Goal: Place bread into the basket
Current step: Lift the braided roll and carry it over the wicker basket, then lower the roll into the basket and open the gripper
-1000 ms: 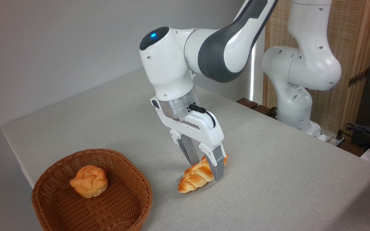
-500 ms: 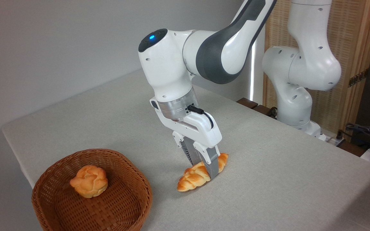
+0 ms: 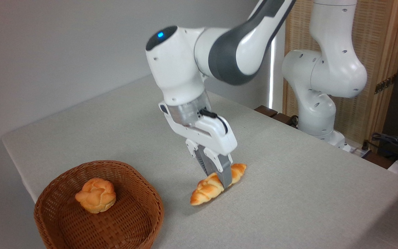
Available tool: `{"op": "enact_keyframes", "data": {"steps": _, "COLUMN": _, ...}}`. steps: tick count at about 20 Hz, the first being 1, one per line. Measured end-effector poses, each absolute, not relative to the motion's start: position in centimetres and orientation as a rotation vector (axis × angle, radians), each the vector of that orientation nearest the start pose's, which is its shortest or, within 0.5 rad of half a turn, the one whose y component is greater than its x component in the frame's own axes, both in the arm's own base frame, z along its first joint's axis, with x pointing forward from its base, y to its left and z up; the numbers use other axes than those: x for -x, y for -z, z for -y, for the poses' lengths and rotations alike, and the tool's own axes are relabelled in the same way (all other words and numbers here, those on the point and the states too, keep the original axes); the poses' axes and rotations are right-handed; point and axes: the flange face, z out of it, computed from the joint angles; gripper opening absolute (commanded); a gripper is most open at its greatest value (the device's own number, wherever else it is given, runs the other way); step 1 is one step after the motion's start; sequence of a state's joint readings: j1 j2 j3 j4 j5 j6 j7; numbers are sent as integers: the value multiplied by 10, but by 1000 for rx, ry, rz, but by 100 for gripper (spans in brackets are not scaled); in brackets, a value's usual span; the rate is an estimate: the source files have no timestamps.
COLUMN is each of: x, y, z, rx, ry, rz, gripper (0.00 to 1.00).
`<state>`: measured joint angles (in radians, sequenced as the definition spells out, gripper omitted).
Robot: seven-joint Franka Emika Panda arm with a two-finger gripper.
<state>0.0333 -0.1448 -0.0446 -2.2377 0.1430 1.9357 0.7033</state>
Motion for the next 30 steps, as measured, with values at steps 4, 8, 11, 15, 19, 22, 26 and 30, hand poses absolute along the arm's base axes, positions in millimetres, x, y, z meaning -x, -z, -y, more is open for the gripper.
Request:
{"op": "enact_keyframes", "data": {"steps": 4, "x": -499, "y": -484, "z": -6, "rx": 2832, "ry": -307, "rz": -1174, "gripper": 40}}
{"op": "enact_keyframes", "data": {"steps": 8, "x": -535, "y": -544, "z": -3, "rx": 2859, "ry": -215, "rz": -1184, "gripper": 46}}
{"op": "enact_keyframes", "data": {"steps": 11, "x": -579, "y": -559, "z": 3, "rx": 2853, "ry": -133, "rz": -1203, "gripper": 50}}
{"op": "enact_keyframes", "data": {"steps": 15, "x": -640, "y": -544, "z": 14, "rx": 2830, "ry": -14, "rz": -1231, "gripper": 67}}
{"op": "enact_keyframes", "data": {"steps": 19, "x": -668, "y": -525, "z": 26, "rx": 2802, "ry": 91, "rz": -1259, "gripper": 100}}
{"op": "enact_keyframes", "data": {"steps": 22, "x": -680, "y": -508, "z": 39, "rx": 2732, "ry": 103, "rz": -1298, "gripper": 100}}
{"op": "enact_keyframes", "data": {"steps": 26, "x": -684, "y": -493, "z": 59, "rx": 2674, "ry": 68, "rz": -1359, "gripper": 100}}
{"op": "enact_keyframes", "data": {"steps": 30, "x": -685, "y": -487, "z": 65, "rx": 2667, "ry": 61, "rz": -1375, "gripper": 100}}
